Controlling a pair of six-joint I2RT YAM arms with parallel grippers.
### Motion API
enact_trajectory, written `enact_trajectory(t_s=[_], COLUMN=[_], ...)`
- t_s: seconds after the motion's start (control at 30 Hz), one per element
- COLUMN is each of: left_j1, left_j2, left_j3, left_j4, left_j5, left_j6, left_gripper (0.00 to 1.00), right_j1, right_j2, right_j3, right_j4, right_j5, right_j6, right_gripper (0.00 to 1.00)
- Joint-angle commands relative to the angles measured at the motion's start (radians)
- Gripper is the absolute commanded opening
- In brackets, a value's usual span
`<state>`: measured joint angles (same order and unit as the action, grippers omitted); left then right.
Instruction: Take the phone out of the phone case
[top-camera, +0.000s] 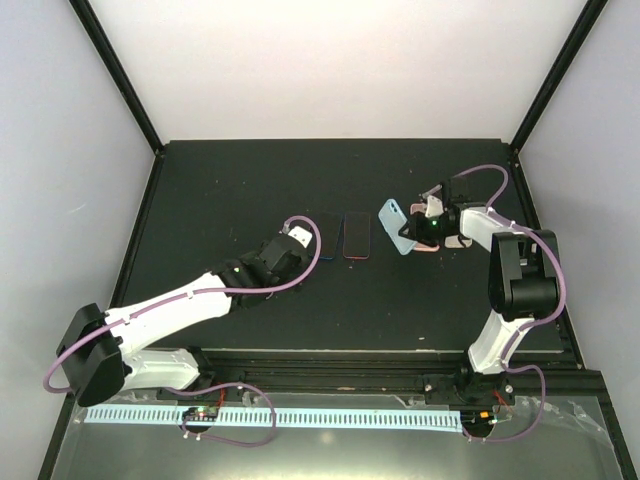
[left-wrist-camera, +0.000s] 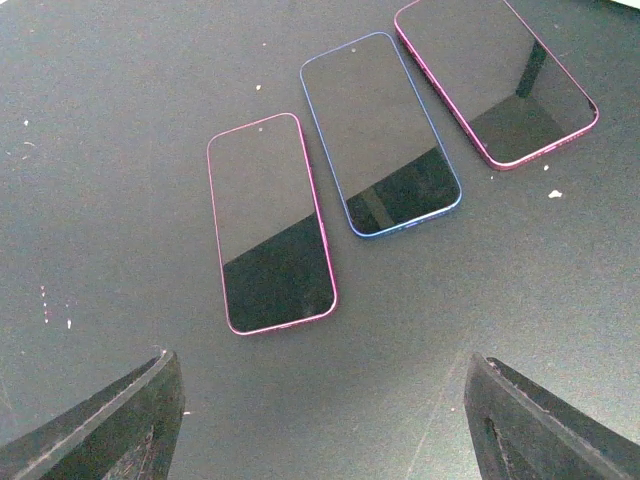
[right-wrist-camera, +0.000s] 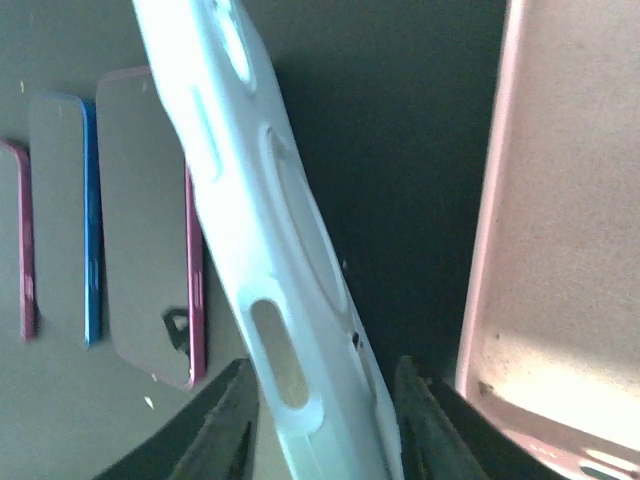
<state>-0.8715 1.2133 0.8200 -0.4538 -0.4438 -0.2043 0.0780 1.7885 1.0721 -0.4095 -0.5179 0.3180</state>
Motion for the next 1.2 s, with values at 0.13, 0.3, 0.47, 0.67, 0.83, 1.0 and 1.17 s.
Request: enact_trajectory(t_s=[0.13,0.3,0.47,0.67,0.83,1.0,1.17], left_j1=[0.003,0.002,-0.002,-0.001,0.0,0.012,0.067], left_j2=[0.003,0.006,-0.006,-0.012,-0.017,-0.077,-0.177], left_j3=[0.009,0.012,0.008,0.03,0.081,0.14,0.201], left_j4=[0.034,0.029,0.016,-0.002,-0.051,-0.133,-0.141], left_j5=[0.013,0.023,0.022,0.006,-0.008,-0.078,-0.078], left_j6=[-0.01,-0.016,-0.019,0.004,0.043,0.075,0.084], left_gripper=[0.79,0.79,0.79,0.8,0.83,0.99,0.99], right_j1=[0.002,0.002,0.001,-0.032,-0.035,-0.059,-0.06], right_j2=[0.008,0.024,0.055,-0.032,-0.121,-0.282,-0.552], right_j3=[0.062,0.025,0.069,0.076,0.095,0.091,0.048], right_j4=[-0.176,-0.089,-0.155,-0.22,-0.306,-0.294,-0.151], right_j5=[-0.123,-0.226,-0.135,-0.029,0.014,-0.018,0.013], right_j6=[-0.118,-0.016,-0.061,-0.133,-0.217,-0.283,-0.328], right_gripper=[0.26,0.21,0.33,0.47,0.5,0.49,0.51])
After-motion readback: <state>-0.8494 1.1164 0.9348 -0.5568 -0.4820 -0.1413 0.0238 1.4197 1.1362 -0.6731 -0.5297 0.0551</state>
